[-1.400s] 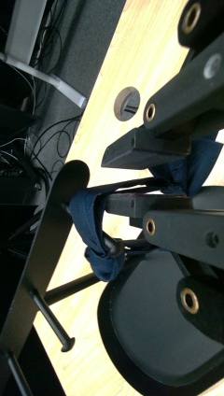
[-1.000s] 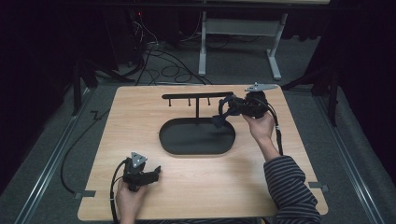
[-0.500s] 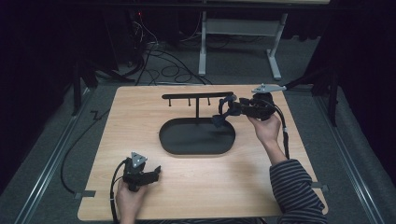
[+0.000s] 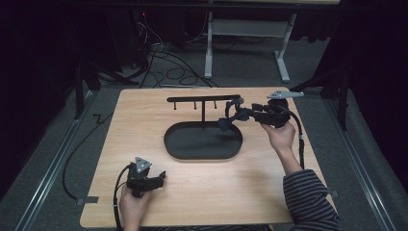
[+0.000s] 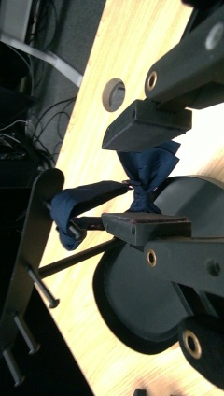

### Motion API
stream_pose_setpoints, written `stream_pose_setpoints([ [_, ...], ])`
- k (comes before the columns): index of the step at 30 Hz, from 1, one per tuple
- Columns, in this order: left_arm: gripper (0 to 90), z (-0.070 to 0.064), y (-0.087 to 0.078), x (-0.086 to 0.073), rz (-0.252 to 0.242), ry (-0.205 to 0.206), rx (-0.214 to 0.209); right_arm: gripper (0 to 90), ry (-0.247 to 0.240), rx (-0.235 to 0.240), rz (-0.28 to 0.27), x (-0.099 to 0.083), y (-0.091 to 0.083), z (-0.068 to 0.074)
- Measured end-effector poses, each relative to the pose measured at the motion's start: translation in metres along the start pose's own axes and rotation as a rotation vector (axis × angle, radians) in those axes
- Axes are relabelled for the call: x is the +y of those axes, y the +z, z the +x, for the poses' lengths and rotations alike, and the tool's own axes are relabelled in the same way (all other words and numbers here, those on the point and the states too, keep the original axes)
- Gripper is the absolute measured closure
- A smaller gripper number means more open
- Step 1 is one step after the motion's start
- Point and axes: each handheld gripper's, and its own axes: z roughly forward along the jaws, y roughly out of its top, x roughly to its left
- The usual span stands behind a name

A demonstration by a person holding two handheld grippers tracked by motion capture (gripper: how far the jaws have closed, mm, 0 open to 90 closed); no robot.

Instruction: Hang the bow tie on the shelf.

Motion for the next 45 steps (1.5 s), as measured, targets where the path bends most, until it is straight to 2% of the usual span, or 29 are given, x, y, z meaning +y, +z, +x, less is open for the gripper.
stream_pose_setpoints([
  [8,21.0,0.0,0.0,0.0,0.0,0.0,0.0,58.5,0.019,0.007,-0.018,-0.008,-0.012,-0.005],
  [15,21.0,0.0,0.0,0.0,0.0,0.0,0.001,57.4,0.01,0.008,-0.021,-0.014,-0.023,-0.005],
  [24,20.9,0.0,0.0,0.0,0.0,0.001,0.001,56.6,0.026,0.012,-0.03,-0.022,-0.033,-0.009],
  [38,21.0,0.0,0.0,0.0,0.0,0.001,0.001,55.9,0.054,0.008,-0.029,-0.036,-0.044,-0.016],
  [45,20.9,0.0,0.0,0.0,0.0,0.001,0.001,56.0,0.052,0.006,-0.036,-0.042,-0.048,-0.016],
])
